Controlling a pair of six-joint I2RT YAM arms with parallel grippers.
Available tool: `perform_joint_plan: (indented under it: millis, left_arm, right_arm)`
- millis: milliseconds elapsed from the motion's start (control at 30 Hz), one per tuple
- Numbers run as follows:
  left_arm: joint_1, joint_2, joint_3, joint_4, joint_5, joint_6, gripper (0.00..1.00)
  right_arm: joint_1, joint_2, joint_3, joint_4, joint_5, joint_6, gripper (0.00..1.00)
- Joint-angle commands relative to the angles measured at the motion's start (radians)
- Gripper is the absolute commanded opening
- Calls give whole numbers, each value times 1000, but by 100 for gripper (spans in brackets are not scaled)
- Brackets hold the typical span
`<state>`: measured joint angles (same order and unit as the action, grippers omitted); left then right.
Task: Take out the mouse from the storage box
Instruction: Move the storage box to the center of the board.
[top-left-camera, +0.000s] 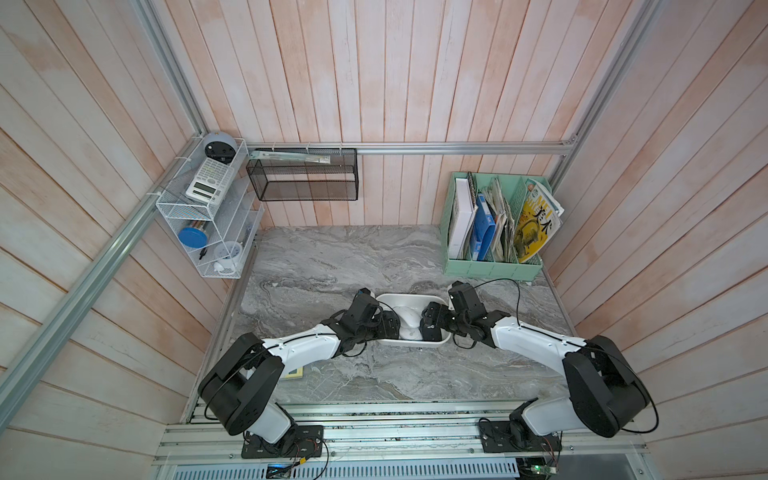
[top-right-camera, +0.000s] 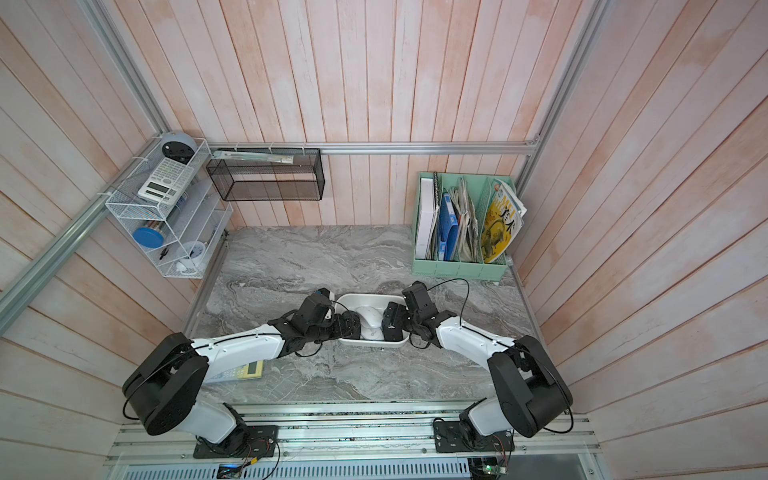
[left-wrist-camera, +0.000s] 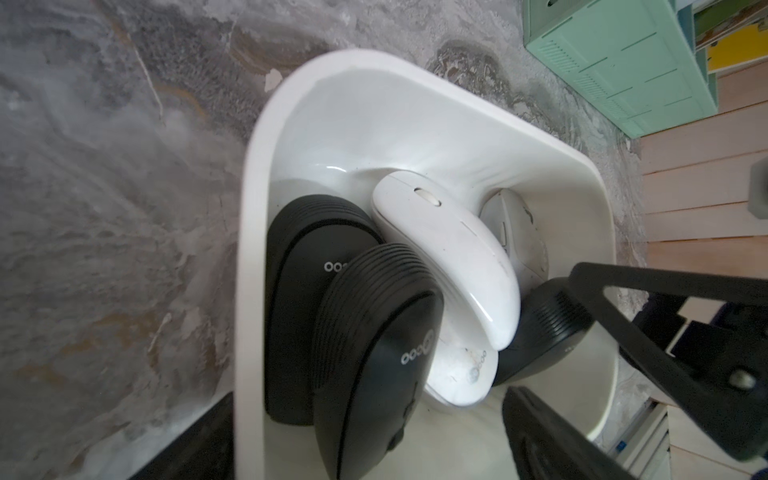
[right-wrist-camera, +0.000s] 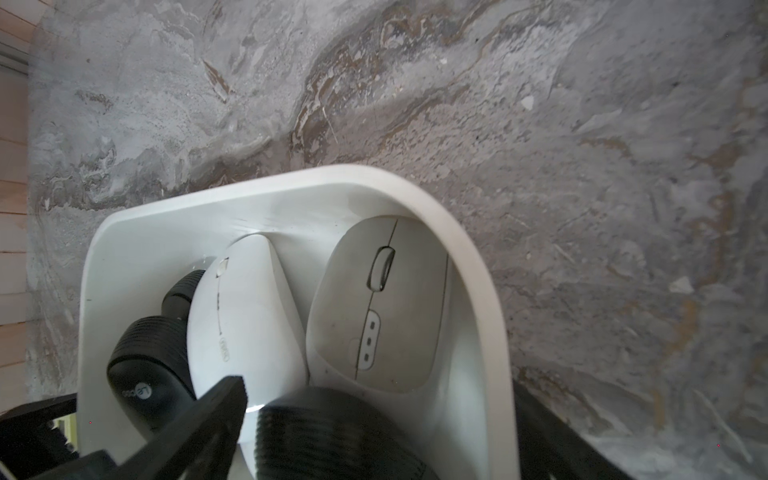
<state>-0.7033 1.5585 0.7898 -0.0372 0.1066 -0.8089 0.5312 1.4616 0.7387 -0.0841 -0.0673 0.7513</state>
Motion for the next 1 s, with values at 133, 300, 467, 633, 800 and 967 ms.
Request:
perform_joint_plan:
  millis: [133,300,467,633,800,967]
  left_arm:
    - [-8,81,139,30,15,22,100]
    - [12,79,128,2,-16,21,100]
    - [60,15,64,-9,-28,26,100]
    - [124,-100,8,-130,-115,74,100]
    - [127,-264,-20,-307,-215,179,100]
    - [127,-477,-121,-357,-293,249,100]
  right_arm:
    - [3,64,99,-20,-50,-10,97]
    - [-29,91,129,-81,-81,-37,98]
    - [-57,72,131,-140,-73,-64,97]
    - [-71,19,127,-236,-23,-86,97]
    - [3,-83,153,-377,112,-133,98]
    - [59,-140,166,-453,178,-148,98]
